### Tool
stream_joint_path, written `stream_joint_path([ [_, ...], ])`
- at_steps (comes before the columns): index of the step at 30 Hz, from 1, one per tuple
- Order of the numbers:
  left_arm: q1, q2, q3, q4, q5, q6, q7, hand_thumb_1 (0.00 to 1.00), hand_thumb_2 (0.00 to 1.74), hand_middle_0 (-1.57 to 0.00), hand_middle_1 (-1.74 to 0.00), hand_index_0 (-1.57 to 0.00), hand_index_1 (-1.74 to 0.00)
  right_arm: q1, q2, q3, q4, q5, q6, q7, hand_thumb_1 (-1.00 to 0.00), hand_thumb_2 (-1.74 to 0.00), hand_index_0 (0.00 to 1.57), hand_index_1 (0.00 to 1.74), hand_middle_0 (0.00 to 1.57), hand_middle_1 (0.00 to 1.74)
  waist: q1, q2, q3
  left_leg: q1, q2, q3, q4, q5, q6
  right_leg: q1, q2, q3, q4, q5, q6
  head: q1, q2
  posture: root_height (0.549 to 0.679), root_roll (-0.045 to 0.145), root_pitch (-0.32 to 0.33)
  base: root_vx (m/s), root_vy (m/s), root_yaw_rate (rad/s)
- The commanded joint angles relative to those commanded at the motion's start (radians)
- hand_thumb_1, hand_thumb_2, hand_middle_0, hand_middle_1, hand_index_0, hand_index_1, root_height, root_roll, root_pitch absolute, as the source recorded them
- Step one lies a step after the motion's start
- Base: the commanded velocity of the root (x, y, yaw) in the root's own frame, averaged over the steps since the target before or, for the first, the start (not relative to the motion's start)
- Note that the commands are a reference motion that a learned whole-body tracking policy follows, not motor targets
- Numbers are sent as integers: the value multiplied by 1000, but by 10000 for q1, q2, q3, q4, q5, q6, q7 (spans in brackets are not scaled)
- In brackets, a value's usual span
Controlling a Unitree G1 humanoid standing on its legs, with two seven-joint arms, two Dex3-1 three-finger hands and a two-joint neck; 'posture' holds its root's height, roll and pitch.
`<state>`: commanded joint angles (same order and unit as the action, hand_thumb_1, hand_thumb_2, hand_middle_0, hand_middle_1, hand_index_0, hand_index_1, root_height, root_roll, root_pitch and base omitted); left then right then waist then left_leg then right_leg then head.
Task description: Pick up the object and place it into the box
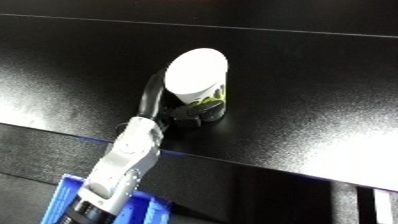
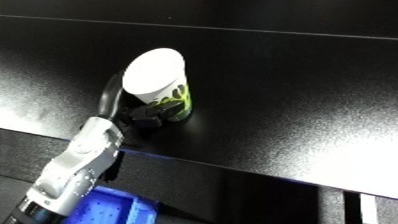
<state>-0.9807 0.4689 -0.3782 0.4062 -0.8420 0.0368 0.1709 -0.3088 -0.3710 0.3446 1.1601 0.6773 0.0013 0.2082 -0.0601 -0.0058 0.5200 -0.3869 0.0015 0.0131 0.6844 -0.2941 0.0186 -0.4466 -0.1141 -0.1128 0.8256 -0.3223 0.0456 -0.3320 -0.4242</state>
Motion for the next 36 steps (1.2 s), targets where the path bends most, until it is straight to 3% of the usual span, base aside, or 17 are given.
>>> stream_joint_path([
  [6, 931, 121, 840, -1336, -642, -678, -265, 700, 1218, -1099, -1218, -1099, -1218, 222, 0, -176, -81, 198, -157, -106, 0, 0, 0, 0, 0, 0, 272, 109, 0, -23, -101, -174, -109, 61, -24, 39, -57, -102, -28, -48, -77, 193, 98, 633, 31, -14, -28, -18, 106],
  [13, 2307, 652, 2293, -3062, 41, -1478, 110, 700, 1218, -1099, -1218, -1099, -1218, 786, -23, -586, -121, 447, -524, -127, 0, 0, 0, 0, 0, 0, 774, 269, 0, -27, -317, -435, -223, 136, -34, 132, -198, -335, 21, -146, -163, 640, 148, 632, 42, -12, -28, -21, 143],
  [19, 3296, 1153, 3575, -3370, 449, -2227, 854, 700, 1218, -1099, -1218, -1099, -1218, 1124, -90, -863, -90, 609, -755, -44, 0, 0, 0, 0, 0, 0, 1068, 365, 0, -44, -442, -598, -210, 172, -55, 200, -276, -467, 106, -263, -236, 347, 68, 632, 50, -13, -24, -10, 96],
  [23, 4039, 1341, 4585, -2744, 28, -3237, 1648, 700, 1218, -1099, -1218, -1099, -1218, 1297, -135, -1015, -101, 687, -814, -56, 0, 0, 0, 0, 0, 0, 1224, 409, 0, 8, -505, -666, -204, 197, -68, 313, -287, -514, 138, -370, -307, -321, -16, 632, 55, -17, -23, 4, 81],
  [29, 4839, 911, 5616, -748, -2544, -4767, 1733, 700, 1218, -1099, -1218, -1099, -1218, 1238, -158, -1043, -131, 712, -640, -184, 0, 0, 0, 0, 0, 0, 1233, 431, 0, 86, -560, -711, -159, 216, -53, 466, -253, -546, 151, -516, -396, -1940, -256, 632, 58, -25, -27, 7, 50],
  [32, 4885, 892, 5778, 88, -2994, -5090, 1537, 700, 1218, -1099, -1218, -1099, -1218, 1182, -157, -1030, -111, 694, -571, -209, 0, 0, 0, 0, 0, 0, 1214, 427, 0, 108, -561, -705, -139, 216, -41, 502, -238, -546, 169, -567, -424, -1940, -256, 631, 57, -28, -10, 8, 14],
  [33, 4910, 983, 5842, 451, -2988, -5182, 1641, 700, 1218, -1099, -1218, -1099, -1218, 1143, -169, -992, -96, 694, -536, -220, 0, 0, 0, 0, 0, 0, 1197, 422, 0, 125, -555, -700, -151, 232, -40, 529, -221, -540, 174, -601, -437, -3686, -474, 631, 57, -29, -10, 25, -10],
  [36, 4941, 1378, 5968, 1759, -2987, -5356, 2083, 700, 1218, -1099, -1218, -1099, -1218, 1022, -198, -856, -69, 729, -425, -266, 0, 0, 0, 0, 0, 0, 1159, 384, 0, 166, -529, -686, -221, 313, -35, 635, -172, -536, 165, -705, -469, -4694, -626, 632, 55, -35, -12, 24, -1],
])
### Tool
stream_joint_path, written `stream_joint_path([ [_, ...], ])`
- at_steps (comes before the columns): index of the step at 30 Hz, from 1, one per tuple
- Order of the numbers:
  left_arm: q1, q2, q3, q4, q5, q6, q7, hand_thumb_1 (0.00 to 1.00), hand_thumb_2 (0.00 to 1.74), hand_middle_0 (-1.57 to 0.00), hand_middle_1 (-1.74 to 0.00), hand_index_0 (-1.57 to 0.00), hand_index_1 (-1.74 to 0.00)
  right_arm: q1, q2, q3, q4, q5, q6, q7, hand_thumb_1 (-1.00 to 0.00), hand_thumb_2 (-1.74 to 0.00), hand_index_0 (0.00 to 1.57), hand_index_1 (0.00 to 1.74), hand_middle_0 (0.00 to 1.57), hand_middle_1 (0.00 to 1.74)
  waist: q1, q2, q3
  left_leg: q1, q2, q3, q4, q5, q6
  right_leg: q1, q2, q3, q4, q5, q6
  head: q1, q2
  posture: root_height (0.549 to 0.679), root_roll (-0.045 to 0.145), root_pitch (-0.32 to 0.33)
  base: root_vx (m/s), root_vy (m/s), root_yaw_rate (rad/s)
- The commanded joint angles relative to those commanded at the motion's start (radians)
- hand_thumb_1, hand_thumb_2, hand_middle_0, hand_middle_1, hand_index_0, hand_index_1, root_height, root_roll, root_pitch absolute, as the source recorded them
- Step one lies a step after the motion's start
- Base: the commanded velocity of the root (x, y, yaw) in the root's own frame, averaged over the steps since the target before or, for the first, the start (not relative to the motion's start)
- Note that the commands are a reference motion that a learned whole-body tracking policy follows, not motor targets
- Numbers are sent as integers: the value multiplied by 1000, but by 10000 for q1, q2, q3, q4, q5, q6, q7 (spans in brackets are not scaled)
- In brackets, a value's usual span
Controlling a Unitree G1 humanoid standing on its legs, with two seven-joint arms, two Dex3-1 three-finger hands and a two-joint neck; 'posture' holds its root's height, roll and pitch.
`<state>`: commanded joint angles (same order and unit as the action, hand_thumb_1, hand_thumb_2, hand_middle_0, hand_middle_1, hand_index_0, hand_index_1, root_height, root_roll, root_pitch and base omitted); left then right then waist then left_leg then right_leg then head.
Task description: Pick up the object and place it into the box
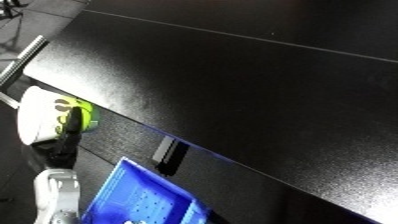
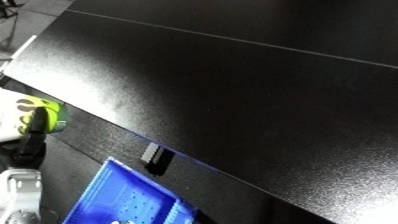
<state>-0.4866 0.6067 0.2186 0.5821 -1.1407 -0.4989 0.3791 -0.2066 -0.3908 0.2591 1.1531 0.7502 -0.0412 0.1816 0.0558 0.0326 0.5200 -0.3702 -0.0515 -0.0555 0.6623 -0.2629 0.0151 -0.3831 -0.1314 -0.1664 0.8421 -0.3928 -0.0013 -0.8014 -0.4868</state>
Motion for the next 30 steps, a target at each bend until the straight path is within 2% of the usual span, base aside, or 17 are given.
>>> stream_joint_path([
  [4, -314, 633, 28, 2284, -444, 102, -111, 700, 1218, -1099, -1218, -1099, -1218, -80, 29, 165, 48, 36, 35, -21, 0, 0, 0, 0, 0, 0, -39, -113, 0, -7, 36, -15, -123, 141, 8, 111, 58, -20, -38, -88, -12, -1192, -86, 633, 52, -40, -8, 5, 39],
  [8, -475, 849, 109, 3309, -733, 281, -451, 700, 1218, -1099, -1218, -1099, -1218, -83, 87, 206, 95, 11, 15, 27, 0, 0, 0, 0, 0, 0, -69, -194, 0, -24, 77, -23, -184, 200, -2, 133, 81, -15, -47, -117, -6, -2004, 17, 633, 49, -42, -6, -5, 47],
  [10, -517, 958, 175, 4014, -912, 531, -711, 600, 1044, -942, -1044, -942, -1044, -64, 149, 235, 141, -48, -15, 76, 0, 0, 0, 0, 0, 0, -94, -258, 0, -31, 117, -25, -238, 243, -11, 143, 97, -12, -50, -139, 8, -2246, 57, 633, 47, -42, -9, -4, 58],
  [11, -553, 1022, 209, 4643, -1095, 837, -990, 500, 870, -785, -870, -785, -870, -52, 205, 268, 197, -118, -49, 124, 0, 0, 0, 0, 0, 0, -121, -312, 0, -28, 145, -22, -289, 274, -22, 162, 114, -9, -69, -155, 23, -2430, 102, 633, 46, -43, -6, 14, 35],
  [12, -553, 1022, 209, 4643, -1095, 837, -990, 500, 870, -785, -870, -785, -870, -52, 205, 268, 197, -118, -49, 124, 0, 0, 0, 0, 0, 0, -121, -312, 0, -28, 145, -22, -289, 274, -22, 162, 114, -9, -69, -155, 23, -2430, 102, 633, 46, -43, -6, 14, 35],
  [14, -559, 1044, 231, 5162, -1255, 1156, -1223, 400, 696, -628, -696, -628, -696, -57, 233, 294, 256, -187, -83, 178, 0, 0, 0, 0, 0, 0, -147, -351, 0, -12, 163, -17, -345, 299, -33, 192, 130, -2, -116, -163, 35, -2595, 113, 634, 45, -42, -5, 23, 26],
  [15, -549, 1051, 241, 5598, -1343, 1402, -1369, 300, 522, -471, -522, -471, -522, -67, 242, 297, 297, -255, -103, 238, 0, 0, 0, 0, 0, 0, -172, -383, 0, -7, 173, -14, -385, 323, -44, 217, 144, 8, -165, -162, 42, -2705, 88, 634, 45, -42, -4, 21, 14],
  [16, -544, 1059, 243, 5770, -1369, 1502, -1421, 250, 435, -393, -435, -393, -435, -71, 243, 297, 312, -278, -110, 263, 0, 0, 0, 0, 0, 0, -181, -393, 0, -6, 177, -13, -399, 333, -48, 225, 146, 11, -183, -160, 44, -2705, 88, 634, 45, -42, -3, 16, 11],
  [17, -544, 1059, 243, 5770, -1369, 1502, -1421, 250, 435, -393, -435, -393, -435, -71, 243, 297, 312, -278, -110, 263, 0, 0, 0, 0, 0, 0, -181, -393, 0, -6, 177, -13, -399, 333, -48, 225, 146, 11, -183, -160, 44, -2705, 88, 634, 45, -42, -3, 16, 11],
  [19, -524, 1068, 250, 6085, -1406, 1681, -1471, 150, 261, -235, -261, -235, -261, -81, 250, 299, 332, -313, -118, 300, 0, 0, 0, 0, 0, 0, -193, -422, -1, -11, 192, -12, -415, 349, -57, 237, 151, 13, -213, -156, 49, -2780, 19, 634, 45, -42, -2, 9, 9],
  [20, -474, 1086, 279, 6462, -1407, 1877, -1561, 50, 87, -79, -87, -79, -87, -96, 261, 314, 360, -331, -127, 328, 0, 0, 0, 0, 0, 0, -205, -469, -1, 4, 227, -5, -448, 365, -75, 270, 163, 9, -257, -155, 53, -2761, -53, 634, 44, -42, 3, 3, -2],
  [21, -474, 1086, 279, 6462, -1407, 1877, -1561, 50, 87, -79, -87, -79, -87, -96, 261, 314, 360, -331, -127, 328, 0, 0, 0, 0, 0, 0, -205, -469, -1, 4, 227, -5, -448, 365, -75, 270, 163, 9, -257, -155, 53, -2761, -53, 634, 44, -42, 3, 3, -2],
  [22, -395, 1105, 297, 6895, -1340, 2081, -1712, 0, 0, 0, 0, 0, 0, -95, 270, 336, 384, -352, -143, 359, 0, 0, 0, 0, 0, 0, -225, -529, -1, 25, 269, 5, -484, 380, -95, 320, 185, 6, -318, -155, 54, -2795, -73, 635, 43, -42, 6, 2, -17],
  [30, -182, 1009, 170, 7591, -1058, 2267, -2200, 0, 0, 0, 0, 0, 0, 5, 258, 384, 434, -373, -195, 441, 0, 0, 0, 0, 0, 0, -250, -657, 0, 90, 318, 15, -610, 393, -115, 442, 245, -5, -512, -128, 61, -2689, -217, 636, 40, -40, 4, -3, -9],
])
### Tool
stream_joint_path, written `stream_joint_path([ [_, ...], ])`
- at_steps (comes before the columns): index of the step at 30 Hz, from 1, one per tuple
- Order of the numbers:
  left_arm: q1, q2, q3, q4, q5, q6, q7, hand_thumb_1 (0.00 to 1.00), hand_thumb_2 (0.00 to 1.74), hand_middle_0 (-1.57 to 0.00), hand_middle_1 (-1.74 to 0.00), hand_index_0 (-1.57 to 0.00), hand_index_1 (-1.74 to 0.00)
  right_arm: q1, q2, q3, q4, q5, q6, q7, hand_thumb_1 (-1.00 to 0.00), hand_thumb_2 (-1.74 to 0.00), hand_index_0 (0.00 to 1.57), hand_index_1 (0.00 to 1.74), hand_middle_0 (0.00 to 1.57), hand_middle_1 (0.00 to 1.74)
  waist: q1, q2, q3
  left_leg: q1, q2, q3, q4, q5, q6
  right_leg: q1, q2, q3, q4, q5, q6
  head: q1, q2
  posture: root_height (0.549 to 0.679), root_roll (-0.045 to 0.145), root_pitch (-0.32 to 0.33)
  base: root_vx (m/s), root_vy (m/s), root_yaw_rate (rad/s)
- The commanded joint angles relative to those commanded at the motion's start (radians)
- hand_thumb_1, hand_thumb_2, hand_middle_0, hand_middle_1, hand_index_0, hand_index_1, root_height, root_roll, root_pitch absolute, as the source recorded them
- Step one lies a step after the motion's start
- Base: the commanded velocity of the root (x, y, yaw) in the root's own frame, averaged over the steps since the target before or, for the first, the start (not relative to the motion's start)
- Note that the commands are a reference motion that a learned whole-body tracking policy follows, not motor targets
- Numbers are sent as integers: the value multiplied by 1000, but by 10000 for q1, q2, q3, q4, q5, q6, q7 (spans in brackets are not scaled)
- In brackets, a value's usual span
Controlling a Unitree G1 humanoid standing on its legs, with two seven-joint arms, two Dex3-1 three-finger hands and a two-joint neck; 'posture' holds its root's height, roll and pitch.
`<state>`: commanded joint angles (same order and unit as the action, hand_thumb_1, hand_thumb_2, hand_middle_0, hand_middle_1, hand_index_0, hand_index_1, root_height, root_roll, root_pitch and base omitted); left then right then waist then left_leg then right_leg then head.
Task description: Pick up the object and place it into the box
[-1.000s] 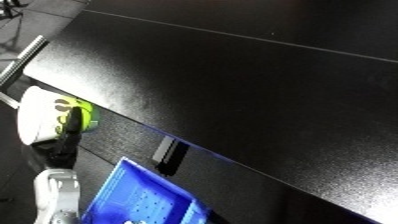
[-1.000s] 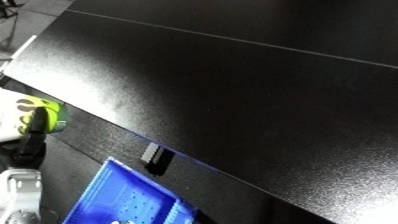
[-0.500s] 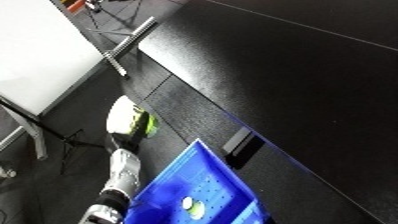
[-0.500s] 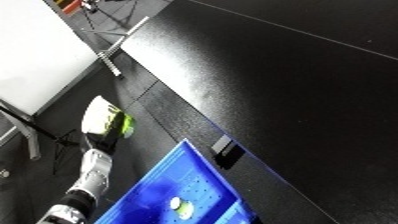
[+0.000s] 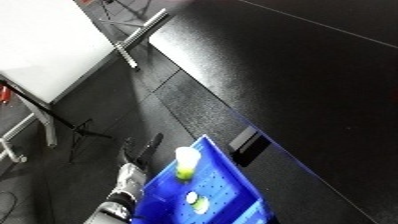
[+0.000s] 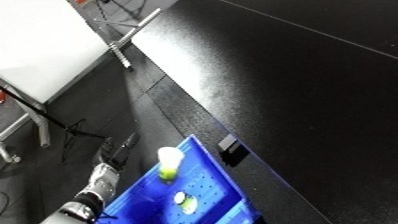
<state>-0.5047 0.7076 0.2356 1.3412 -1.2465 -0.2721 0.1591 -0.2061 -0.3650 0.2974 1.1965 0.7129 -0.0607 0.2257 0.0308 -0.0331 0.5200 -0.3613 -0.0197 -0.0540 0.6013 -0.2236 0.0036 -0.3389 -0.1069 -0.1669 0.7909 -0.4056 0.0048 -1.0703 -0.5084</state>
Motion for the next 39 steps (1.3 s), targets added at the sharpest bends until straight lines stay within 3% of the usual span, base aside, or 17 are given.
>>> stream_joint_path([
  [10, 60, -140, -259, 271, 494, 469, -540, 0, 0, 0, 0, 0, 0, -51, 23, 52, 34, -21, -39, 73, 0, 0, 0, 0, 0, 0, 25, -25, 0, -24, -26, 1, -74, 5, -6, 20, 13, -45, -146, 63, 17, 459, -121, 637, 38, -34, -7, -8, 6],
  [17, 167, -404, -749, 220, 1289, 1188, -2175, 0, 0, 0, 0, 0, 0, -115, 44, 94, -14, -9, -38, 18, 0, 0, 0, 0, 0, 0, 32, -14, 0, -31, -14, 52, -47, -59, -10, 23, 18, -61, -261, 162, 56, 1720, -386, 637, 33, -30, -19, -11, -18],
  [22, 375, -622, -1381, 32, 2851, 809, -3190, 0, 0, 0, 0, 0, 0, -206, -5, 126, -31, 74, -12, 4, 0, 0, 0, 0, 0, 0, 22, 31, 0, -3, 12, 143, 52, -183, -6, 14, 39, -21, -358, 282, 107, 3792, -873, 638, 29, -29, -34, -1, -85],
  [27, 777, -1122, -2201, -293, 4121, 1222, -4447, 0, 0, 0, 0, 0, 0, -427, -85, 134, -58, 114, 43, -122, 0, 0, 0, 0, 0, 0, -26, 157, 0, 100, 52, 279, 62, -268, -23, 28, 71, 70, -547, 465, 172, 6405, -1627, 640, 26, -25, -53, 40, -167],
  [33, 1169, -1922, -3162, -747, 4987, 1297, -4762, 0, 0, 0, 0, 0, 0, -826, -223, -128, 118, -42, 137, -302, 0, 0, 0, 0, 0, 0, -145, 462, 0, 359, 96, 361, -307, -114, -94, 66, 36, 216, -830, 727, 230, 9287, -2003, 644, 26, -25, -30, 55, -106],
  [39, 1154, -2319, -3665, -965, 5411, 1331, -4584, 0, 0, 0, 0, 0, 0, -1014, -285, -282, 261, -107, 256, -336, 0, 0, 0, 0, 0, 0, -232, 559, -28, 433, 88, 414, -367, -113, -79, 10, 10, 313, -967, 927, 291, 10584, -1822, 645, 26, -27, -12, 11, -56],
])
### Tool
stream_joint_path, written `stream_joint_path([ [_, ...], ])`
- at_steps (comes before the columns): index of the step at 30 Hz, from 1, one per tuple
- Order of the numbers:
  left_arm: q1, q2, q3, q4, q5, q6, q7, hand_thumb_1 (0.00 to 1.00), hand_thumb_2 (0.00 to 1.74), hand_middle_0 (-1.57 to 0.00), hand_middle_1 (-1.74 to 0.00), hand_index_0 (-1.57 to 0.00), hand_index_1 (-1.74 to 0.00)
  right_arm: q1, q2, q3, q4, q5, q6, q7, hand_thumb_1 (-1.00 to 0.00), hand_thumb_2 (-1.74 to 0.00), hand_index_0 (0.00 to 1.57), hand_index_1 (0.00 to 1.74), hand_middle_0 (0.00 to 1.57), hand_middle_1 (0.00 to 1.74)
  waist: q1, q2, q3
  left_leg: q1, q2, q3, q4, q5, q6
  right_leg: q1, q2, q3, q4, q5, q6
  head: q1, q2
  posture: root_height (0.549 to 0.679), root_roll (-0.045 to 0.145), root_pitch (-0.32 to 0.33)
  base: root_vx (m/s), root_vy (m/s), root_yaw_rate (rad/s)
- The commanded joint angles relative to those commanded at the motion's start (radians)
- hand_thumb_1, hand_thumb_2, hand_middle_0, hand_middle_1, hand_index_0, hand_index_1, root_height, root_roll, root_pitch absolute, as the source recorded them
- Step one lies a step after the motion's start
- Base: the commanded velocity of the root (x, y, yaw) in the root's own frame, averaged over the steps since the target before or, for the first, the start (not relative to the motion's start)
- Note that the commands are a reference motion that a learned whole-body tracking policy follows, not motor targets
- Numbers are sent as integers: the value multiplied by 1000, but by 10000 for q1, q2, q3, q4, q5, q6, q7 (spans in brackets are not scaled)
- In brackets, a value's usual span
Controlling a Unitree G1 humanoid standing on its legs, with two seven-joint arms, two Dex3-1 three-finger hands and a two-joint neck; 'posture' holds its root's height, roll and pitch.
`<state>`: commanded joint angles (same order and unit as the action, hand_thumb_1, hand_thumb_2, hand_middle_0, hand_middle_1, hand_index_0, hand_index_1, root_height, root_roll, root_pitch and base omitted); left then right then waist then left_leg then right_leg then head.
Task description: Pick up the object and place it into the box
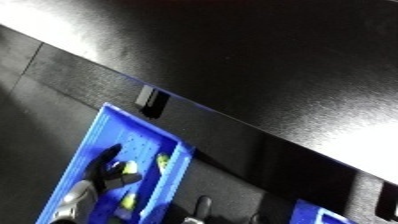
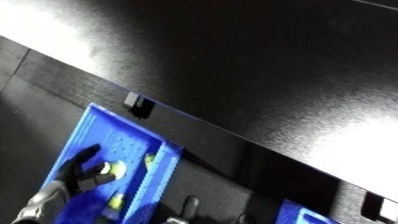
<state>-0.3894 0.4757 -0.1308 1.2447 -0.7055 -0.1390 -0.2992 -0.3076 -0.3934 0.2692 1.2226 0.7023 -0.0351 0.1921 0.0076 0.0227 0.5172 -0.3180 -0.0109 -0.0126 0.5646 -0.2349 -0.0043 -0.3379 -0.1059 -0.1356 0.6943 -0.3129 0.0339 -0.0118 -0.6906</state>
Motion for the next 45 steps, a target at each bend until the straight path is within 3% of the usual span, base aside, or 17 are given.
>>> stream_joint_path([
  [4, 140, -285, -268, -120, 320, 202, 139, 0, 0, 0, 0, 0, 0, -31, -23, -122, 10, -90, 150, -21, 0, 0, 0, 0, 0, 0, -100, 34, -88, 6, -17, 71, 142, -123, 73, -63, 24, 118, -64, 152, 43, 933, 359, 644, 25, -28, -11, 5, -107],
  [10, 603, -614, -326, -93, 497, 332, 30, 0, 0, 0, 0, 0, 0, 130, 25, -263, 61, -337, 162, 52, 0, 0, 0, 0, 0, 0, -215, 44, -233, 169, 21, 204, 217, -283, 137, 34, 75, 234, -189, 235, 73, 1760, 507, 645, 24, -32, 9, 3, -136],
  [14, 919, -790, -333, -75, 601, 410, -69, 0, 0, 0, 0, 0, 0, 266, 86, -356, 105, -487, 108, 84, 0, 0, 0, 0, 0, 0, -254, 74, -336, 369, 46, 247, 47, -255, 118, 185, 101, 270, -355, 279, 90, 1901, 536, 647, 24, -35, 46, 2, -108],
  [18, 1396, -1022, -293, -14, 759, 507, -237, 0, 0, 0, 0, 0, 0, 559, 149, -539, 216, -698, 46, 223, 0, 0, 0, 0, 0, 0, -282, 127, -618, 959, 105, 278, -759, 17, -14, 646, 111, 273, -1061, 459, 203, 2005, 447, 654, 24, -36, 77, -9, -54],
  [19, 1396, -1022, -293, -14, 759, 507, -237, 0, 0, 0, 0, 0, 0, 559, 149, -539, 216, -698, 46, 223, 0, 0, 0, 0, 0, 0, -282, 127, -618, 959, 105, 278, -759, 17, -14, 646, 111, 273, -1061, 459, 203, 2005, 447, 654, 24, -36, 88, -18, -36],
  [20, 1556, -1114, -275, 25, 869, 498, -248, 0, 0, 0, 0, 0, 0, 675, 181, -604, 267, -780, 34, 269, 0, 0, 0, 0, 0, 0, -285, 134, -776, 1232, 121, 282, -1175, 169, -89, 906, 112, 242, -1493, 573, 259, 2019, 344, 657, 23, -35, 93, -27, -31],
  [23, 1806, -1244, -242, 78, 969, 506, -195, 0, 0, 0, 0, 0, 0, 852, 223, -690, 322, -934, 65, 337, 0, 0, 0, 0, 0, 0, -285, 138, -1055, 1617, 138, 284, -1760, 365, -211, 1315, 112, 182, -2119, 705, 345, 1945, 208, 662, 23, -33, 119, -31, -29],
  [24, 1806, -1244, -242, 78, 969, 506, -195, 0, 0, 0, 0, 0, 0, 852, 223, -690, 322, -934, 65, 337, 0, 0, 0, 0, 0, 0, -285, 138, -1055, 1617, 138, 284, -1760, 365, -211, 1315, 112, 182, -2119, 705, 345, 1945, 208, 662, 23, -33, 129, -33, -26],
  [25, 1963, -1310, -194, 92, 1038, 544, -186, 0, 0, 0, 0, 0, 0, 967, 256, -741, 355, -1056, 99, 381, 0, 0, 0, 0, 0, 0, -279, 138, -1235, 1919, 152, 283, -2242, 538, -289, 1645, 122, 133, -2607, 813, 393, 1885, 146, 665, 22, -32, 131, -35, -6],
  [28, 2154, -1393, -142, 128, 1293, 616, -137, 0, 0, 0, 0, 0, 0, 1117, 314, -807, 423, -1185, 152, 418, 0, 0, 0, 0, 0, 0, -256, 131, -1502, 2356, 189, 283, -2959, 790, -385, 2125, 155, 54, -3334, 989, 445, 1799, 25, 668, 20, -29, 120, -38, 1],
  [37, 2645, -1527, 111, 480, 1888, 997, -50, 0, 0, 0, 0, 0, 0, 1521, 521, -947, 645, -1397, 291, 511, 0, 0, 0, 0, 0, 0, -113, 40, -2370, 3322, 365, 363, -4465, 1183, -599, 3310, 200, -219, -4970, 1351, 578, 1550, -307, 673, 20, -22, 105, -37, -19],
  [45, 3037, -1654, 299, 795, 2292, 1270, -60, 0, 0, 0, 0, 0, 0, 1876, 720, -1121, 919, -1570, 357, 548, 0, 0, 0, 0, 0, 0, -8, -3, -3082, 3776, 513, 418, -5249, 1435, -733, 3880, 132, -348, -5854, 1710, 703, 1489, -849, 675, 20, -20, 77, -23, -16],
])
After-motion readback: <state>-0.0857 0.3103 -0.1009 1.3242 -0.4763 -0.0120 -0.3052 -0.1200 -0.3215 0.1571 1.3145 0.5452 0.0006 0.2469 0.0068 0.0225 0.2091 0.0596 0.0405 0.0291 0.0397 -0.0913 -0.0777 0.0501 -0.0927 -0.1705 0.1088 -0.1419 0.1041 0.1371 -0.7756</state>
